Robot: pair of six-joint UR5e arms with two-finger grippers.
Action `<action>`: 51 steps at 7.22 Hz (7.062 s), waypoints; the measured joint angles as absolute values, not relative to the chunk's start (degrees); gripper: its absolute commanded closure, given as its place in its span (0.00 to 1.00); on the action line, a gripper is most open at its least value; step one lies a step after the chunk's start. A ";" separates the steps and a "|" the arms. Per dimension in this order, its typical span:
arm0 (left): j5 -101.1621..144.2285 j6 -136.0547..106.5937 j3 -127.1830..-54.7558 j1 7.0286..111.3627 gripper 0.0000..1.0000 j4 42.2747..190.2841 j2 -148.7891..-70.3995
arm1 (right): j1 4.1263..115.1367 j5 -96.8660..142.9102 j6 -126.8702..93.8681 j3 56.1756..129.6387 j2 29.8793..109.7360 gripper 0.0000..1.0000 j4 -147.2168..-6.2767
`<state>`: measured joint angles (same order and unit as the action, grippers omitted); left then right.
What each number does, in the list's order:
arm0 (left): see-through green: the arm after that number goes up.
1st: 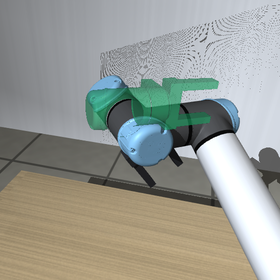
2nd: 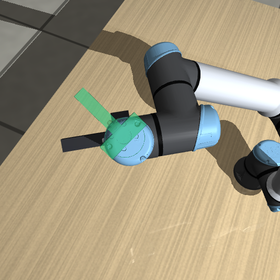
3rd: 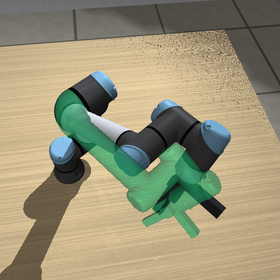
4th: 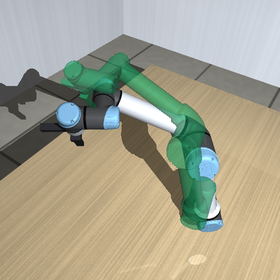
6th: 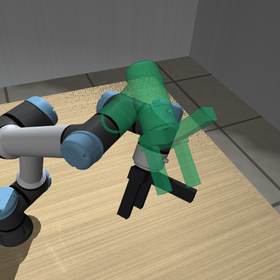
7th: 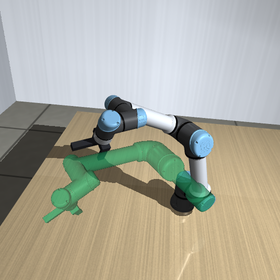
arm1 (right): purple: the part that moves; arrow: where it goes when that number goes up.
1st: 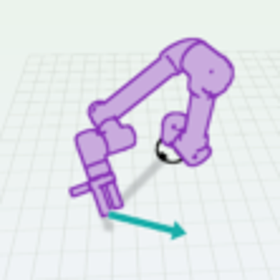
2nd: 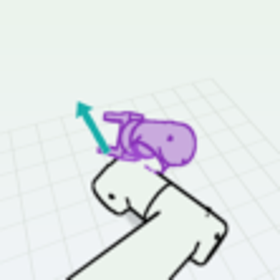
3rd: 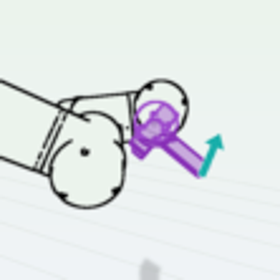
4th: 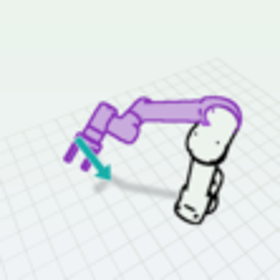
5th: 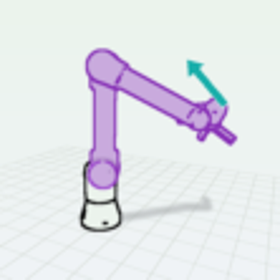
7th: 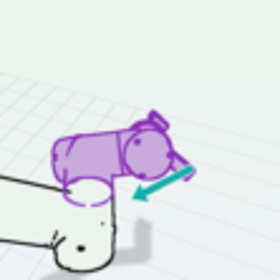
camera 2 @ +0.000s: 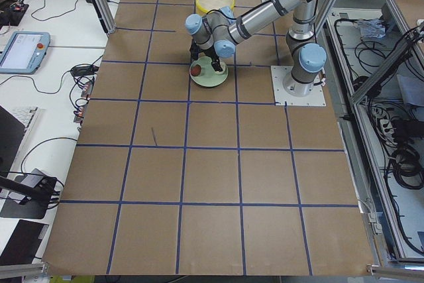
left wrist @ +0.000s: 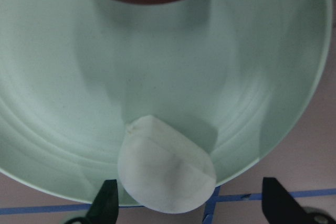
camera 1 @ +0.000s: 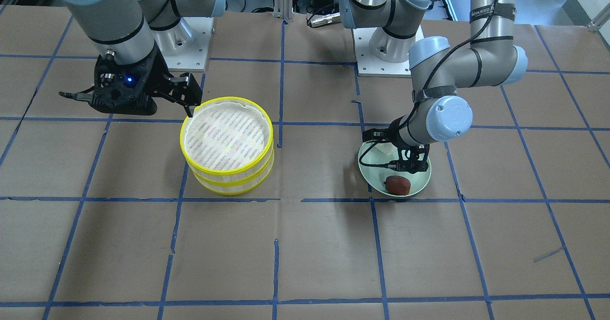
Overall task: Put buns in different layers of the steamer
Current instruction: 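Grasp the white bun with the left gripper while the right grips the steamer rim, then lift the white bun with the left gripper while the right lifts the top tier, then lower the white bun into the bottom steamer tier and open the left gripper, then withdraw the left gripper toward the bowl while the right carries the tier back, then set the top tier on the bottom tier with the right gripper while the left reaches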
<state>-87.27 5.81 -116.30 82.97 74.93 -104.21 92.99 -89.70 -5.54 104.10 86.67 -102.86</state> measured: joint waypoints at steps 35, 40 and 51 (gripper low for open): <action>-80.18 -27.76 -100.53 109.52 0.00 62.78 -102.48 | 63.29 -93.39 25.04 108.36 85.80 0.90 -110.15; -81.33 7.35 -101.44 83.24 0.00 74.58 -97.19 | 85.75 -94.71 6.71 105.28 83.34 0.92 -110.06; -87.18 9.95 -108.74 79.98 0.23 65.34 -109.44 | 97.67 -97.89 -1.39 103.50 77.04 0.92 -106.71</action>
